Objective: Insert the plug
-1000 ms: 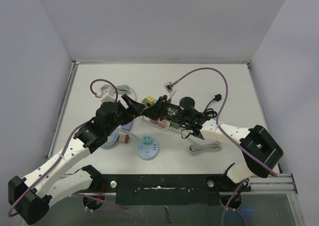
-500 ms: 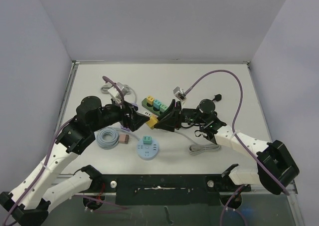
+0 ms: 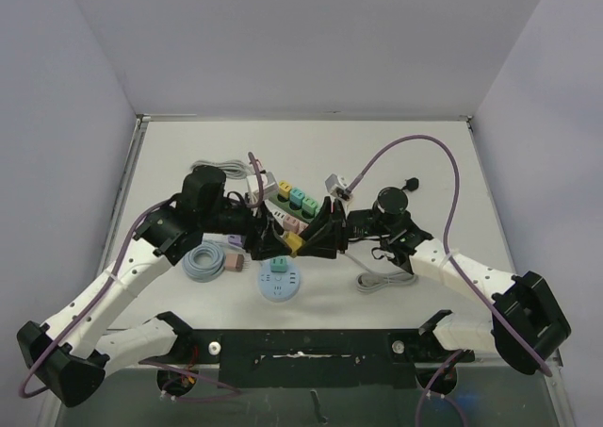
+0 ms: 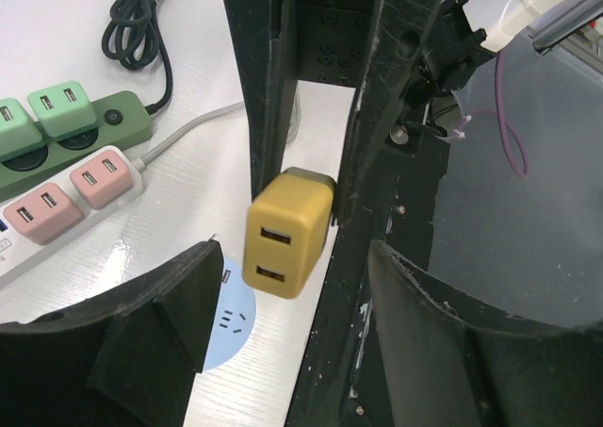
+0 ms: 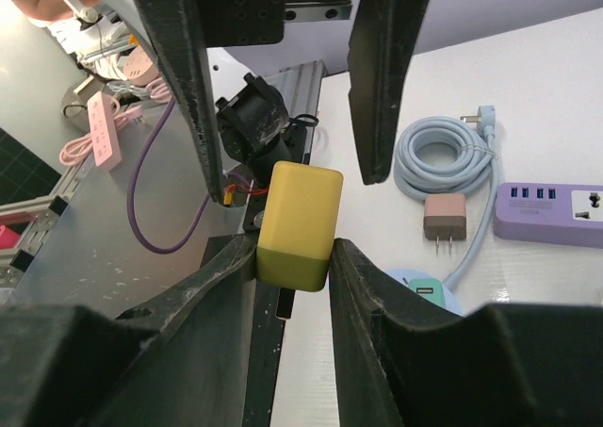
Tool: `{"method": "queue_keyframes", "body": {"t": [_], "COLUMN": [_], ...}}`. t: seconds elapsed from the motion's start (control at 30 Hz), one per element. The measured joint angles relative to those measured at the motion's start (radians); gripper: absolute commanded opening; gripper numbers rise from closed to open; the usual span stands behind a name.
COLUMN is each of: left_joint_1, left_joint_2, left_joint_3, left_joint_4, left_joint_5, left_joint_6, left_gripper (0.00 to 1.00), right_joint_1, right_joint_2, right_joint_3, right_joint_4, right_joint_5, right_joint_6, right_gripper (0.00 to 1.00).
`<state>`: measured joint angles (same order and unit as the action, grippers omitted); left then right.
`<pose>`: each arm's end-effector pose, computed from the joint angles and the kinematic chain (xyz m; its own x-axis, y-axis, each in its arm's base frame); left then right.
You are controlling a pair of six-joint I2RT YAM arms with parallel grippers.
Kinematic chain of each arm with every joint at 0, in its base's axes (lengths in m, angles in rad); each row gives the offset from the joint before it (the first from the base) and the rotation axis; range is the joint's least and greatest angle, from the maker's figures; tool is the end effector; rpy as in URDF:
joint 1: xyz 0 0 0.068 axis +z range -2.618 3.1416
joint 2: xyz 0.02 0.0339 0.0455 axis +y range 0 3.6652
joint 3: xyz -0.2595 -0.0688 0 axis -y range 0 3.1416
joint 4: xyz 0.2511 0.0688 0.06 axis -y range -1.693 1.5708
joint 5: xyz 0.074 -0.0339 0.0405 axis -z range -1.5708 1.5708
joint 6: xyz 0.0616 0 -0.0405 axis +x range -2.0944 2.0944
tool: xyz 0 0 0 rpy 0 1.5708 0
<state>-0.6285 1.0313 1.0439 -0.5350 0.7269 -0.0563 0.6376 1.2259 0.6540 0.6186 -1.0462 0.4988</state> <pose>0.1709 -0.1748 0.3394 -0.4539 0.2779 -0.8466 0.8810 0.2819 -0.3798 0.1937 0.2099 0.2772 -0.4420 -0.0293 -0.8965 -0.8898 -0.1118 0.4424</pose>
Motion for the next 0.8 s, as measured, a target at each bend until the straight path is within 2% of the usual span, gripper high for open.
{"method": "queue_keyframes", "body": {"t": [0.13,0.27,0.6,0.8], "left_joint_1": [0.0,-0.001,-0.03,-0.037], "left_joint_2": [0.042,0.063,0.092,0.091], "left_joint_3": [0.018,0.018,0.019,0.015], "left_joint_4": [-0.024,-0.034,-0.046,-0.045], "left_joint_5": [0.017,0.019,0.036,0.056], "left_joint_6": [0.02,0.022,0.042,0.046], "left_gripper": [0.57,0.47,0.53,0.46], "right_joint_1": [0.01,0.026,0.032,0.032], "right_joint_2": [-0.01,-0.011,-0.004,-0.002], "right_joint_3": [0.0,0.011,0.037,0.046], "right_joint_4": [-0.042,-0.114,-0.172,-0.162], "right_joint_5": [-0.031,-0.047,-0.073,-0.095], "right_joint_6": [-0.044,-0.103,-0.179,-0.181], "right_gripper": [0.01,0.0,0.0,0.0]}}
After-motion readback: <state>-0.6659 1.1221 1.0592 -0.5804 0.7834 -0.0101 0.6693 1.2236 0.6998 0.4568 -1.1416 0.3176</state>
